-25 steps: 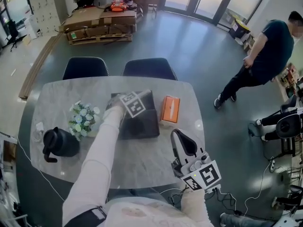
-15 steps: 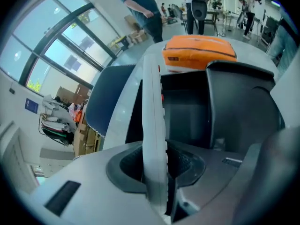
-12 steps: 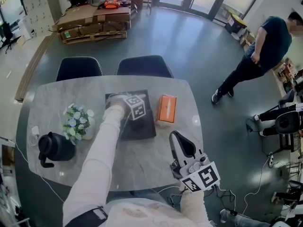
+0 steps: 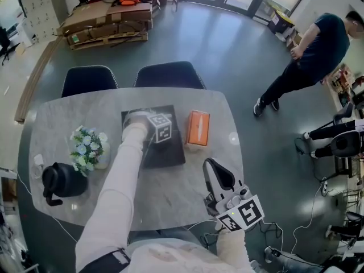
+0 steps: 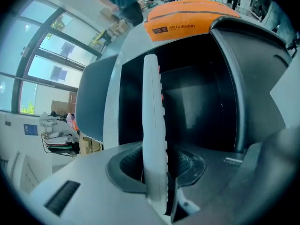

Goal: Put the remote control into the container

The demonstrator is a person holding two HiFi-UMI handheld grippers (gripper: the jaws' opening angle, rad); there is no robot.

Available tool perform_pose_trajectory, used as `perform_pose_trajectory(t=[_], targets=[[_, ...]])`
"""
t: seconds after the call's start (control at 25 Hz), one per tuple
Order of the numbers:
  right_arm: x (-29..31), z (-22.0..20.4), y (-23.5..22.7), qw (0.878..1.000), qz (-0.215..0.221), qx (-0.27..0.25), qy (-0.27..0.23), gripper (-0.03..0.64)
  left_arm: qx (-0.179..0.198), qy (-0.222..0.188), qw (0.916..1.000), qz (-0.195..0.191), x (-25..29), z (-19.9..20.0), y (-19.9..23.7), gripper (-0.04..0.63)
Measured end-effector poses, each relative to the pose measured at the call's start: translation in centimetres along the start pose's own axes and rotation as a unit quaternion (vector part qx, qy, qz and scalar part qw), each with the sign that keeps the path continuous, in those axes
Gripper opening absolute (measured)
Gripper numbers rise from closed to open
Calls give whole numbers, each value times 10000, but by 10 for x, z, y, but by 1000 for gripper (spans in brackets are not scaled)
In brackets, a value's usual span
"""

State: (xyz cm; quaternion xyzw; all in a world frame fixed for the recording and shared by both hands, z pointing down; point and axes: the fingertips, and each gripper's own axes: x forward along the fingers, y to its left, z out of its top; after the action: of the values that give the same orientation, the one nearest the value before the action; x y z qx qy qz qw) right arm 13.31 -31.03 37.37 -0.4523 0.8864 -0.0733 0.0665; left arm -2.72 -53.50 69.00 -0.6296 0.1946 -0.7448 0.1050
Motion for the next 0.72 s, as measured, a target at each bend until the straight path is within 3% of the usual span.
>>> perform_pose_trajectory(t=[0.36,0.72], targets=[[2,-3,-4,10000,-16,41,28,18,246,-317,9991,-152,2,5,-3,104],[5,1,-3,9999,42,92,-25,18,584,-316,9963,-543,-6,-9,-13,123]])
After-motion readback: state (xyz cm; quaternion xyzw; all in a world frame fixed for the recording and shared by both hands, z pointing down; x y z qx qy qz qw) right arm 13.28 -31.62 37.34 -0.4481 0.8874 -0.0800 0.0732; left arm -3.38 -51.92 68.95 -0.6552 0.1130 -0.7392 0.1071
